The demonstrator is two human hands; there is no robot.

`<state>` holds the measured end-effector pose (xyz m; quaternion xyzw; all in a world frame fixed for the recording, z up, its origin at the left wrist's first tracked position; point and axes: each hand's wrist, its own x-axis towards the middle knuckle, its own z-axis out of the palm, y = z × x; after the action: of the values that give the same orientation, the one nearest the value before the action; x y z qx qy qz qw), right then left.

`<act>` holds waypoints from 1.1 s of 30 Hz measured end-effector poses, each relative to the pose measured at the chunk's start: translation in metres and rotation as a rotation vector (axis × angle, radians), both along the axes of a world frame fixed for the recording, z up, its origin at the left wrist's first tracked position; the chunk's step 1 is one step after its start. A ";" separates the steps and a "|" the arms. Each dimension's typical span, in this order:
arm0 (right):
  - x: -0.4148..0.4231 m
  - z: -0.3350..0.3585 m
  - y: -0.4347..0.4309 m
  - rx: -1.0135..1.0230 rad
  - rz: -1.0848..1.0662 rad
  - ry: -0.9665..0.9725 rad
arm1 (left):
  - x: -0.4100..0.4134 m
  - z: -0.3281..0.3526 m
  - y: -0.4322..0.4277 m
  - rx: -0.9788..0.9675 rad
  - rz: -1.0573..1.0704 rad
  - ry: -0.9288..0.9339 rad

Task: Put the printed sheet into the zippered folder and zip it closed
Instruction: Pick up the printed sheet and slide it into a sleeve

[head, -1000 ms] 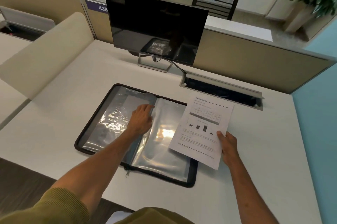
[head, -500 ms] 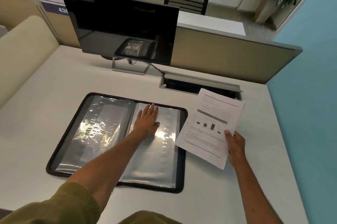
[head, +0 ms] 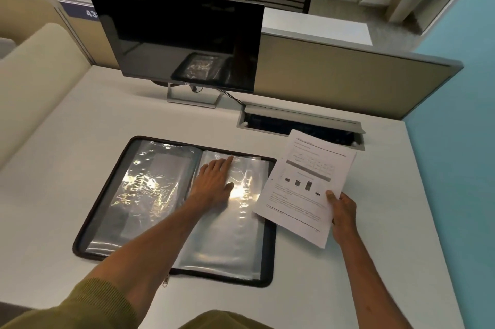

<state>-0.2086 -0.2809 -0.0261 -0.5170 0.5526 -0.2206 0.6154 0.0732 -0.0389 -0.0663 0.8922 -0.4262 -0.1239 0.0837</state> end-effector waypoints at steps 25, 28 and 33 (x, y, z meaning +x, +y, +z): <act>0.082 0.043 -0.013 -0.071 -0.048 -0.171 | 0.030 0.022 -0.011 -0.180 -0.067 -0.168; 0.108 0.052 -0.011 -0.119 -0.040 -0.182 | 0.032 0.019 -0.015 -0.168 -0.082 -0.119; 0.146 0.063 -0.006 -0.177 -0.014 -0.220 | 0.037 0.015 -0.019 -0.081 -0.151 -0.044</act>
<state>-0.0631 -0.2869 0.0365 -0.5380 0.4637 -0.3281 0.6228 0.1099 -0.0584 -0.0518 0.8559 -0.4986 -0.0928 0.1010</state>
